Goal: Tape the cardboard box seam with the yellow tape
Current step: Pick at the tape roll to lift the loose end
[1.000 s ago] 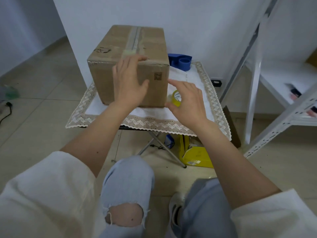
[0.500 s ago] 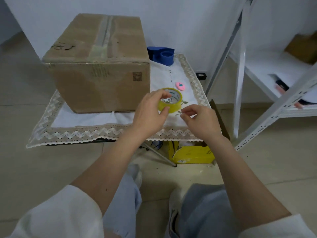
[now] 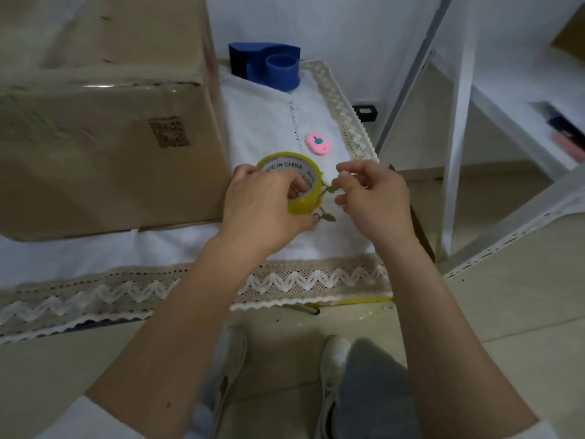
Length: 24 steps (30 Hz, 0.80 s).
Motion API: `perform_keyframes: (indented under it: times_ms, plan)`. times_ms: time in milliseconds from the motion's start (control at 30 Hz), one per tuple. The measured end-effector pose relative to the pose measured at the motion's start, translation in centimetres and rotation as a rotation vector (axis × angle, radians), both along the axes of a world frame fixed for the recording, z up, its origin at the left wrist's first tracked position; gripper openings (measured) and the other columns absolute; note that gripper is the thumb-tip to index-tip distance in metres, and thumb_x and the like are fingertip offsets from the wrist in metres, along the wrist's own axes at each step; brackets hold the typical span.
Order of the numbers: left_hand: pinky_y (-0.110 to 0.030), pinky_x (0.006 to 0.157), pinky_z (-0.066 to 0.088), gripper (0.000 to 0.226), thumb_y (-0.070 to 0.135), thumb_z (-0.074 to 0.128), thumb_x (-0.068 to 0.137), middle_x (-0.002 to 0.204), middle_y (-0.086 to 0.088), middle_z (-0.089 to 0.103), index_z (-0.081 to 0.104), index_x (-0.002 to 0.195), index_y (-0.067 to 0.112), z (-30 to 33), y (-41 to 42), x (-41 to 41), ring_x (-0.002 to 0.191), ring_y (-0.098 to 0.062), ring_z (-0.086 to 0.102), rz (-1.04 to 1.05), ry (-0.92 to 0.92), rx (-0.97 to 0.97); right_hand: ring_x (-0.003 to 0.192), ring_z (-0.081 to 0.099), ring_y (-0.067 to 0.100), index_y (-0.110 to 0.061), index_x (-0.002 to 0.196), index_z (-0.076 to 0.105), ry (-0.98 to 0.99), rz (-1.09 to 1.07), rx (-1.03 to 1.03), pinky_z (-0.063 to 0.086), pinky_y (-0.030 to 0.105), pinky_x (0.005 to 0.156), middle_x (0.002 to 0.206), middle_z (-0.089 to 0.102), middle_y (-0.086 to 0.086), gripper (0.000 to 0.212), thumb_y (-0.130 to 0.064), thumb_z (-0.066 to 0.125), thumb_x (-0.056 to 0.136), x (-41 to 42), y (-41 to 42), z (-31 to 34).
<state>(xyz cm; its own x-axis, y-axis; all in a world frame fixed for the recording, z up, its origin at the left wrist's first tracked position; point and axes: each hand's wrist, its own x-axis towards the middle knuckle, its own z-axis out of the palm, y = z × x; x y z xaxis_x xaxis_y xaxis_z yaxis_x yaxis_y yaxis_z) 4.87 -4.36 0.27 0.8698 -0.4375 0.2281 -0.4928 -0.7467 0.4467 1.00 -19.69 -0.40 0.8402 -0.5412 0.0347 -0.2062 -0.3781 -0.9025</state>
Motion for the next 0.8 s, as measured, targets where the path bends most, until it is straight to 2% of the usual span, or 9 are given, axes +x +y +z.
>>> perform_keyframes:
  times_ms: [133, 233, 300, 433, 533, 600, 700, 800]
  plan:
    - [-0.031, 0.103, 0.030, 0.013, 0.034, 0.078, 0.076, 0.077, 0.006, 0.073, 0.070, 0.083, 0.027, -0.2, -0.2, 0.0, 0.081, -0.020, 0.065, -0.003, -0.035, -0.047, 0.064, 0.066, 0.007, -0.027, 0.094, 0.067, 0.039, -0.004, 0.082, 0.059, 0.032, 0.074, 0.082, 0.073, -0.005, 0.016, -0.014, 0.058, 0.099, 0.5, -0.2, -1.5]
    - [-0.035, 0.091, 0.049, 0.013, 0.026, 0.077, 0.074, 0.078, 0.004, 0.074, 0.074, 0.087, 0.024, 0.1, 0.0, 0.0, 0.084, -0.026, 0.068, 0.014, -0.041, -0.168, 0.059, 0.065, 0.001, -0.022, 0.097, 0.068, 0.053, -0.012, 0.114, 0.057, 0.023, 0.068, 0.078, 0.073, -0.005, 0.014, -0.012, 0.059, 0.100, 0.6, -0.5, -1.9]
    - [-0.036, 0.078, 0.056, 0.014, 0.028, 0.076, 0.074, 0.077, 0.009, 0.073, 0.074, 0.087, 0.025, 0.2, 0.0, 0.0, 0.082, -0.019, 0.069, 0.027, -0.011, -0.286, 0.058, 0.065, 0.000, -0.016, 0.100, 0.069, 0.068, 0.005, 0.132, 0.055, 0.020, 0.066, 0.077, 0.072, -0.004, 0.012, -0.012, 0.058, 0.100, 0.6, -0.8, -1.7]
    - [-0.026, 0.079, 0.055, 0.020, 0.030, 0.080, 0.078, 0.079, 0.018, 0.068, 0.073, 0.096, 0.027, -0.5, -0.5, 0.1, 0.079, -0.001, 0.065, 0.034, 0.062, -0.540, 0.066, 0.068, 0.008, -0.017, 0.098, 0.070, 0.033, -0.021, 0.223, 0.059, 0.027, 0.071, 0.081, 0.074, 0.000, 0.014, -0.016, 0.056, 0.102, 0.3, -0.9, -0.9]
    - [-0.017, 0.077, 0.052, 0.022, 0.022, 0.082, 0.080, 0.085, 0.012, 0.073, 0.073, 0.100, 0.019, -1.0, -0.9, 0.2, 0.080, -0.001, 0.068, 0.021, 0.158, -0.723, 0.071, 0.070, 0.011, -0.020, 0.094, 0.071, -0.028, -0.048, 0.296, 0.060, 0.028, 0.073, 0.086, 0.075, 0.003, 0.024, -0.027, 0.051, 0.105, 0.1, -0.5, -0.3]
    - [-0.012, 0.074, 0.051, 0.022, 0.017, 0.082, 0.081, 0.086, 0.011, 0.074, 0.072, 0.101, 0.016, -1.1, -1.0, 0.2, 0.079, 0.003, 0.069, -0.007, 0.202, -0.808, 0.073, 0.072, 0.012, -0.018, 0.094, 0.072, -0.048, -0.019, 0.419, 0.061, 0.025, 0.071, 0.085, 0.076, 0.003, 0.033, -0.033, 0.045, 0.107, 0.2, 0.0, 0.2]
    - [-0.014, 0.074, 0.054, 0.025, 0.012, 0.082, 0.080, 0.089, 0.009, 0.075, 0.072, 0.102, 0.014, -1.3, -1.1, 0.0, 0.082, 0.002, 0.069, -0.050, 0.249, -0.867, 0.077, 0.075, 0.012, -0.016, 0.100, 0.073, -0.070, 0.054, 0.617, 0.060, 0.025, 0.071, 0.087, 0.078, 0.002, 0.039, -0.039, 0.042, 0.107, 0.4, 0.9, 0.5]
    - [-0.022, 0.080, 0.057, 0.026, 0.010, 0.083, 0.079, 0.091, 0.003, 0.075, 0.071, 0.102, 0.012, -1.8, -1.0, 0.0, 0.087, -0.005, 0.071, -0.067, 0.280, -0.878, 0.093, 0.075, 0.020, -0.014, 0.111, 0.072, -0.095, 0.096, 0.699, 0.059, 0.036, 0.087, 0.100, 0.078, 0.006, 0.042, -0.045, 0.044, 0.104, 0.5, 1.2, 0.6]
